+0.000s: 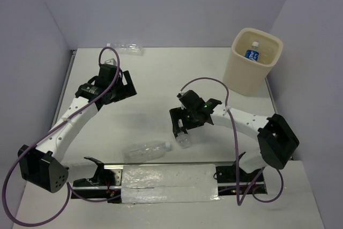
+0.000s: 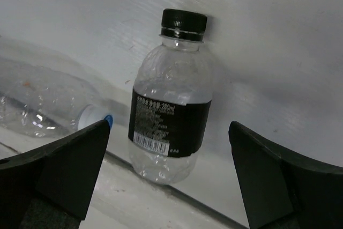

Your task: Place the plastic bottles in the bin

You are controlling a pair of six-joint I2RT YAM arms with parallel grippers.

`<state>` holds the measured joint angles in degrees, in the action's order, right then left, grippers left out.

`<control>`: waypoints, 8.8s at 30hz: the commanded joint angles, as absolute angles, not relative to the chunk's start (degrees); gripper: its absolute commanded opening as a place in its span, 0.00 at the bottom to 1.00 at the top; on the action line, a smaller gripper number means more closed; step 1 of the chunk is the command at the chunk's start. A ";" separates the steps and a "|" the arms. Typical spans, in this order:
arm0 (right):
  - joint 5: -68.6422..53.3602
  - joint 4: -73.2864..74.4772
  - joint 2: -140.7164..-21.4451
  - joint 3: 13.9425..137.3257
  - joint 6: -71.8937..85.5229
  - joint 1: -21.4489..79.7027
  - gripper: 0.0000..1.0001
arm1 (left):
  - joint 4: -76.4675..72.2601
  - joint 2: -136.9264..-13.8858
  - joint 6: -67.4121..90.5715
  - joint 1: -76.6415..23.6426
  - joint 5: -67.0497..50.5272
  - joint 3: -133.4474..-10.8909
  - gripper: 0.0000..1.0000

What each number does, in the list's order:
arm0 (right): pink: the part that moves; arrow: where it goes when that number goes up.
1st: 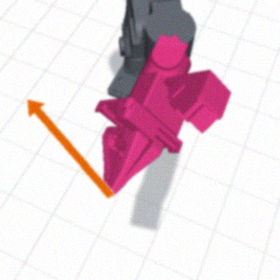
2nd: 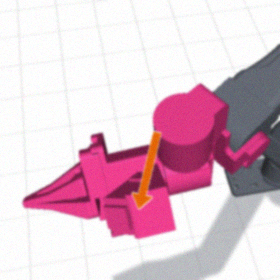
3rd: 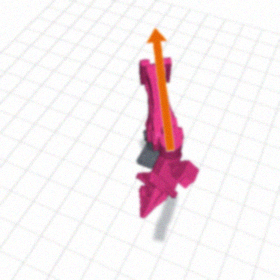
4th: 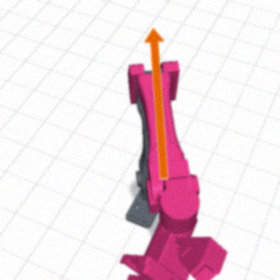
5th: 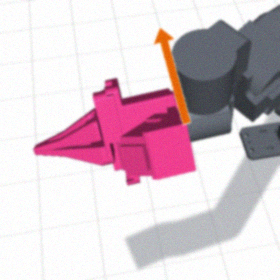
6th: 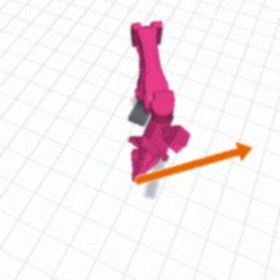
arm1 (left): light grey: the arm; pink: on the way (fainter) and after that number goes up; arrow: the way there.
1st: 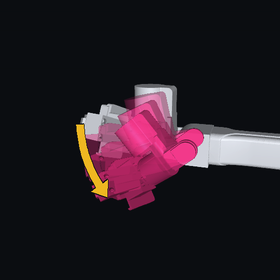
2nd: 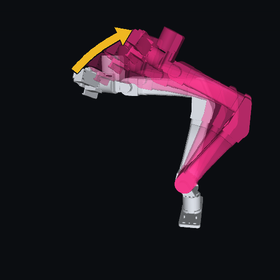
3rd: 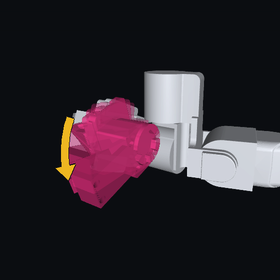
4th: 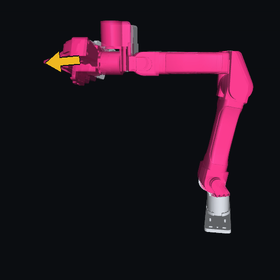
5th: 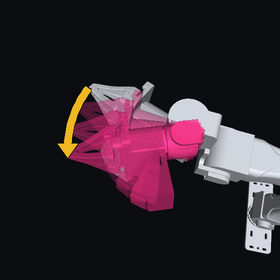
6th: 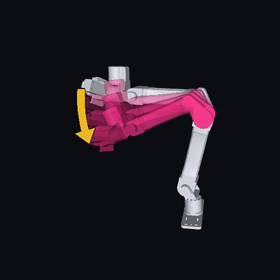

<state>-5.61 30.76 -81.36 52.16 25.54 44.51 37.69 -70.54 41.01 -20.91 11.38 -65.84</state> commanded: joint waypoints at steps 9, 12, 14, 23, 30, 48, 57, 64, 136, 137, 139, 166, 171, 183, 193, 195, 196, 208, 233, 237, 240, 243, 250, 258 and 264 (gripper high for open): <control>1.76 26.63 -86.05 51.24 28.39 45.18 0.64 | 36.56 -69.87 41.57 -20.92 10.72 -65.92 0.99; 4.73 29.87 -84.64 54.04 27.78 45.18 0.54 | 36.47 -70.05 41.48 -20.92 10.63 -66.27 0.99; 9.02 33.37 -82.20 57.55 27.34 44.56 0.52 | 36.56 -70.05 41.40 -20.92 10.72 -66.53 0.99; 25.22 37.71 -76.37 84.97 22.50 26.32 0.52 | 35.86 -69.61 40.87 -20.92 9.93 -66.62 0.99; 32.86 33.40 -86.37 101.32 22.06 11.62 0.52 | 37.26 -68.82 38.94 -20.92 8.70 -66.80 0.99; 29.79 35.51 -97.65 111.09 26.02 -1.93 1.00 | 37.79 -68.56 37.09 -20.92 7.73 -66.62 0.99; 13.23 36.66 -78.97 98.41 16.20 10.08 0.98 | 38.58 -67.50 39.19 -20.83 12.65 -66.62 0.99; -5.96 28.06 -69.61 70.43 10.82 38.99 1.00 | 43.94 -68.73 45.52 -18.81 21.53 -70.57 0.99; 29.26 -2.78 -76.36 83.40 5.18 4.69 0.59 | 40.43 -61.00 46.50 -13.18 24.87 -72.51 0.99; 29.53 -3.86 -77.51 83.76 5.36 3.53 0.59 | 40.43 -61.08 46.41 -13.18 24.96 -72.42 0.99; 31.10 -7.88 -80.92 83.94 4.49 1.85 0.60 | 40.17 -61.17 46.23 -13.27 24.87 -72.25 0.99; 33.59 -11.87 -77.72 73.65 4.57 -2.02 1.00 | 39.73 -91.48 51.23 -10.38 9.08 -91.21 0.99; 26.73 -6.69 -69.18 71.81 7.38 -0.27 1.00 | 37.45 -102.90 54.76 -6.95 3.61 -99.99 0.99; 13.81 16.86 -66.09 75.67 12.46 12.13 1.00 | 16.36 -128.38 65.54 -0.97 -8.79 -113.64 0.99; 8.70 19.34 -59.33 70.15 13.89 14.68 1.00 | 0.54 -141.40 77.69 -0.27 -4.56 -121.09 0.99; 8.53 17.59 -56.88 67.69 13.28 14.76 1.00 | -1.23 -145.61 80.15 -0.26 -5.79 -124.26 0.98; 8.79 17.14 -56.17 67.07 13.27 14.77 1.00 | -1.58 -146.85 80.77 -0.26 -5.97 -126.80 0.98; 8.35 18.20 -56.51 66.45 13.80 15.03 1.00 | -5.97 -154.68 87.18 -0.26 -1.85 -130.42 0.97; 8.79 23.80 -59.67 69.95 13.54 17.58 1.00 | 0.85 -119.73 64.89 -0.26 -16.15 -100.04 0.69; 7.74 26.36 -58.89 72.07 13.36 18.28 1.00 | 15.01 -107.69 44.71 -0.52 -23.10 -91.52 0.66; 4.14 27.51 -58.88 73.38 12.57 18.63 1.00 | 19.68 -97.32 34.85 -1.40 -30.48 -81.58 0.68; -0.69 32.50 -62.92 78.29 12.92 18.90 1.00 | 30.20 -89.59 22.00 -6.31 -35.69 -77.79 0.73; -20.04 31.75 -71.53 83.06 22.83 20.91 1.00 | 31.05 -79.20 20.90 -19.23 -36.28 -66.81 0.72; -22.58 21.90 -77.43 77.36 34.62 25.75 1.00 | 24.08 -73.83 26.54 -22.59 -38.85 -63.63 0.70; -22.94 17.07 -79.54 72.78 40.07 26.63 1.00 | 23.91 -74.71 26.72 -23.11 -38.67 -64.42 0.70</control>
<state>-21.50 23.14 -79.70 74.37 35.33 25.96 26.55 -74.91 26.02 -22.59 -36.64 -62.78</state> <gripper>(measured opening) 0.997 0.709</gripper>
